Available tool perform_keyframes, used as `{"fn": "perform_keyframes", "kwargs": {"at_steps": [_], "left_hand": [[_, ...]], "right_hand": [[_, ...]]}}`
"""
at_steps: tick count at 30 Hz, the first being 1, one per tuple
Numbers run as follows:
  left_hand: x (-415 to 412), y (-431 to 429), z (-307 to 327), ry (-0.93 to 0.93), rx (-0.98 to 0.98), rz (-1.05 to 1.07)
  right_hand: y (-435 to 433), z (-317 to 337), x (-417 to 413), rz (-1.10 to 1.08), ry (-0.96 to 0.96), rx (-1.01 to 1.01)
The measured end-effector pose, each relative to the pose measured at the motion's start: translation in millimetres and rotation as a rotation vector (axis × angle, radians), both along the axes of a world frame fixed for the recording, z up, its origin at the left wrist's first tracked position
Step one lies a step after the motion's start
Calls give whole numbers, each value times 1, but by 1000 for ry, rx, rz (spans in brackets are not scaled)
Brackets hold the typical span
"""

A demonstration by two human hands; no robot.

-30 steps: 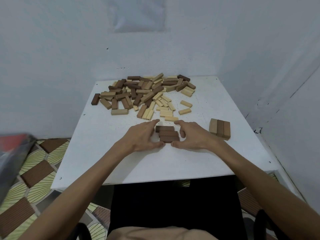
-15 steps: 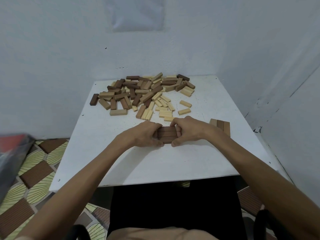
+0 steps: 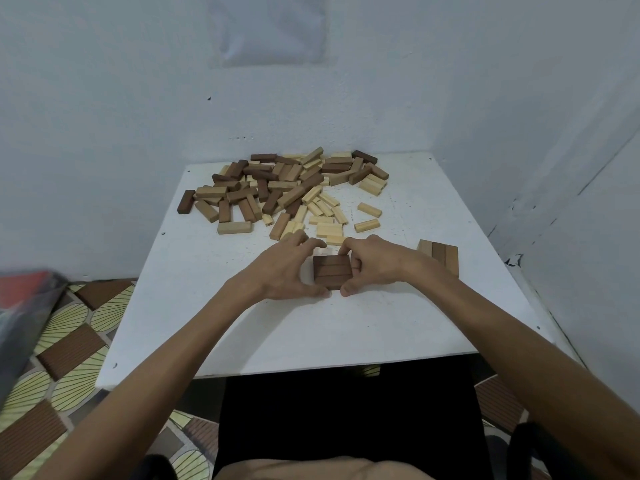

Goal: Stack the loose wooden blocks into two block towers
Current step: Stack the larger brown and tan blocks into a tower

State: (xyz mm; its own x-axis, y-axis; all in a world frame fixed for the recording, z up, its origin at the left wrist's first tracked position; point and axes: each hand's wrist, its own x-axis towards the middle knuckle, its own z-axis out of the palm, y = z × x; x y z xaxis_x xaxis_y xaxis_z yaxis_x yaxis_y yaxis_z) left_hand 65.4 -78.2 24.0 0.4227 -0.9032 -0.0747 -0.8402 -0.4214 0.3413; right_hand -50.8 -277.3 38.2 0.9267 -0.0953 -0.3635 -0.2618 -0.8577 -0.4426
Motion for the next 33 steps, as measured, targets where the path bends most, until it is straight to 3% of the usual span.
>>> {"fn": "perform_keyframes", "kwargs": {"at_steps": [7,12,29,33], "left_hand": [[4,11,-14,39,-178,-27],[3,13,-17,76,-252,-18],[5,11,-20,141,-263,10],[7,6,-19,80,-277,-46]], "right_hand": [[2,-2,-2,-6,-12,-32],[2,-2,-14,105,-152,-86],[-2,-9,-23,127,-254,-51],[-3,-9,-27,113,-300,-39]]}}
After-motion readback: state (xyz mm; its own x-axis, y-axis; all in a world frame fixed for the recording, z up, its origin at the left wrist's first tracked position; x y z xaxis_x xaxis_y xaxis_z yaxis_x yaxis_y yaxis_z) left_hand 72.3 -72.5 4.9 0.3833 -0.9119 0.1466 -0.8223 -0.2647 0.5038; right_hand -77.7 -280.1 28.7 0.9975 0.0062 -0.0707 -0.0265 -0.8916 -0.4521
